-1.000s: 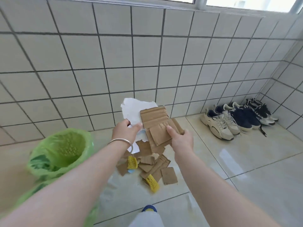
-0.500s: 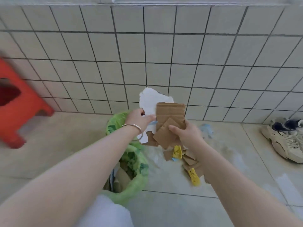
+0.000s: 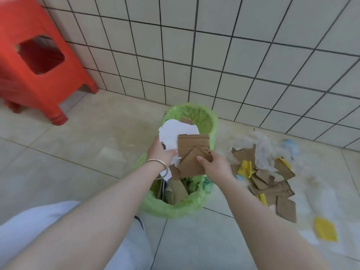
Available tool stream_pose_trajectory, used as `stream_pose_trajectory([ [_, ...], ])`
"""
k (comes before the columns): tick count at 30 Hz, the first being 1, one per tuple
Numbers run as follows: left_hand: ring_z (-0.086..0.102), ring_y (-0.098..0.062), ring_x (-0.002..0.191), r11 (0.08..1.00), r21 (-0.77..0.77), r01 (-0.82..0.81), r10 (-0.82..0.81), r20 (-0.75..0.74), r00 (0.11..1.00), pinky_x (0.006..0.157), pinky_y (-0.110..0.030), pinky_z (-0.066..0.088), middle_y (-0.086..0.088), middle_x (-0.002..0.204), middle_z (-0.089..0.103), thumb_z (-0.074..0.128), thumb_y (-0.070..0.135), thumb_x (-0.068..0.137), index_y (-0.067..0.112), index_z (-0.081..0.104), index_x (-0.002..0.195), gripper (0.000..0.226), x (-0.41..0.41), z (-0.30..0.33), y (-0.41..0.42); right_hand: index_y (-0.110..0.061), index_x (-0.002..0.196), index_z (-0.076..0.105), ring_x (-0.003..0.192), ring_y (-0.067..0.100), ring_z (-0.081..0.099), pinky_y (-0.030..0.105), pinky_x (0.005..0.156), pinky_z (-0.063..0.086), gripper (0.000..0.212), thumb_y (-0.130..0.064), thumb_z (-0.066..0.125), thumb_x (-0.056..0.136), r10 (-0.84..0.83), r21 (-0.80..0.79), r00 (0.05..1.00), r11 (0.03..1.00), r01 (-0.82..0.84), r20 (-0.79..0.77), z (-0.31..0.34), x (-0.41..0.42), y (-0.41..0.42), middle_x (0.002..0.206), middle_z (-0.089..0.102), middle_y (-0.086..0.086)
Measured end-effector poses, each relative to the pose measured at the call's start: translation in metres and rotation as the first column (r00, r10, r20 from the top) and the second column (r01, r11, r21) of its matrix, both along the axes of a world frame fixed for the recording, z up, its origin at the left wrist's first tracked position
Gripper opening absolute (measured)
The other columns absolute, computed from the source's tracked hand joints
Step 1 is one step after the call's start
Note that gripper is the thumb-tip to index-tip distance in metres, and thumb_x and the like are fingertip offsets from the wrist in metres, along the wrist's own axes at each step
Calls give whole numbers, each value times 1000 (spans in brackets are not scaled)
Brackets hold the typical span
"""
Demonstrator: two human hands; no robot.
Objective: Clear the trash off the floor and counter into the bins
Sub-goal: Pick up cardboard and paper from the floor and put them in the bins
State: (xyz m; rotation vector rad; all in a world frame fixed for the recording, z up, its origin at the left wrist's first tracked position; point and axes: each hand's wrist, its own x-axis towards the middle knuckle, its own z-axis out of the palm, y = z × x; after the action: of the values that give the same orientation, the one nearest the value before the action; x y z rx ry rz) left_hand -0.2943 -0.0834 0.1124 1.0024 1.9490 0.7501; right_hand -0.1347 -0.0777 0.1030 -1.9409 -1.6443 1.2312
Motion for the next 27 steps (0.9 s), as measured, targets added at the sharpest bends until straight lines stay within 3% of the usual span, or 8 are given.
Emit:
stream_pose_trajectory([
  [1,54,-34,106,999,-30,-20,21,18,1000,84,-35,42,-18,108,56,63,17,83,3,50,114,36,-7,-11,-5,-12,133,48,116,27,55,29,82,42,50,-41,50,93,17,-34,1000,999,-17,18,-12,-9,-3,129,58,6],
  [3,45,-27,74,992,-124,-33,36,23,999,67,-31,33,-8,82,44,58,18,86,9,46,81,16,-20,-37,-16,-10,133,46,118,28,53,28,80,39,48,-39,48,94,57,-102,997,993,-51,57,-35,-26,-9,132,56,7],
  [5,26,-19,59,978,-199,-60,65,18,998,58,-29,23,-3,68,29,53,16,87,12,29,64,34,-27,-63,-20,-9,131,45,118,29,53,29,80,39,45,-34,50,94,57,-141,994,989,-43,97,-52,-41,-16,131,55,8],
  [10,46,-22,68,957,-285,-54,56,-2,998,48,-19,34,-6,75,49,38,8,93,10,45,90,9,-16,-93,-10,-7,130,35,110,32,59,36,82,48,53,-28,61,89,-49,-168,983,983,80,179,-77,-63,-16,124,59,12],
  [14,59,-36,93,926,-377,21,-62,-97,993,71,-29,42,-22,107,65,42,10,90,5,58,101,20,-14,-125,4,-7,129,34,112,31,59,37,84,49,50,-30,56,91,42,-218,950,976,27,310,-96,-62,-1,123,59,12],
  [18,62,-32,103,870,-488,67,-212,-247,946,85,-33,48,-15,113,67,52,18,88,5,63,109,27,-13,-155,11,-3,128,41,120,25,56,32,92,47,43,-33,46,97,296,-300,827,940,-163,478,-111,-61,10,129,56,11],
  [23,56,-29,117,813,-574,96,-361,-369,856,100,-35,45,-10,128,56,64,25,82,10,59,121,42,-17,-174,20,-10,112,62,109,18,63,25,85,50,30,-19,37,101,491,-345,661,870,-351,567,-125,-66,19,119,65,5],
  [27,57,-30,115,841,-535,75,-351,-435,829,99,-35,45,-11,125,58,59,20,83,8,58,121,40,-28,-169,33,-6,115,61,111,21,62,26,89,49,28,-14,38,99,465,-369,730,877,-306,500,-124,-78,29,120,64,8],
])
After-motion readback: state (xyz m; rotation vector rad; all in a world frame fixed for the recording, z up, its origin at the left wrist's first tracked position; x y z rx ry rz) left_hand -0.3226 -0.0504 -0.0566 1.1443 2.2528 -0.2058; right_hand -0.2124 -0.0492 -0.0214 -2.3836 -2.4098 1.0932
